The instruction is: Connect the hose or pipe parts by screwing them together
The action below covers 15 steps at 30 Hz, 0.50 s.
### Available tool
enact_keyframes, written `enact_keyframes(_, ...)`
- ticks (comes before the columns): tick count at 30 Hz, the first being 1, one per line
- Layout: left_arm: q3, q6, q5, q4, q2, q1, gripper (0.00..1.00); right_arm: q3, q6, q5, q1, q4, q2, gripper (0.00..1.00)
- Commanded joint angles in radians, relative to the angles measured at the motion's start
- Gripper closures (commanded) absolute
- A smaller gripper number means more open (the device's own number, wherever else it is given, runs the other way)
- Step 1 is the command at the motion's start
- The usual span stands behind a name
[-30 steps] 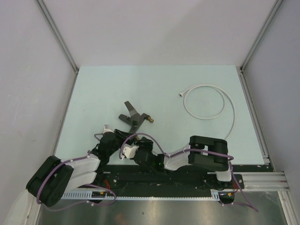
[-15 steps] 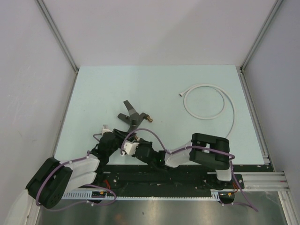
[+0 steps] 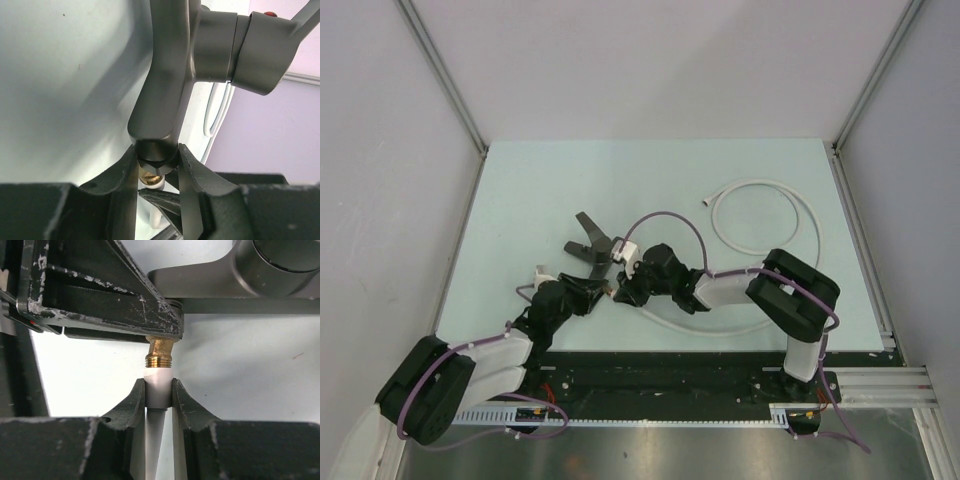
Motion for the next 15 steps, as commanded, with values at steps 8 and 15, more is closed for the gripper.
enact_keyframes(8,-0.059,0.007,0.096,0.088,-0.010,-0.024,1.00,0.035,0.554,-0.511,-0.164,0.486,0.140,1.00)
enact_keyframes(15,-0.071,0.001,0.085,0.089,-0.030,-0.024,1.00,0.035,0.909,-0.609,-0.212,0.906,0.301,1.00)
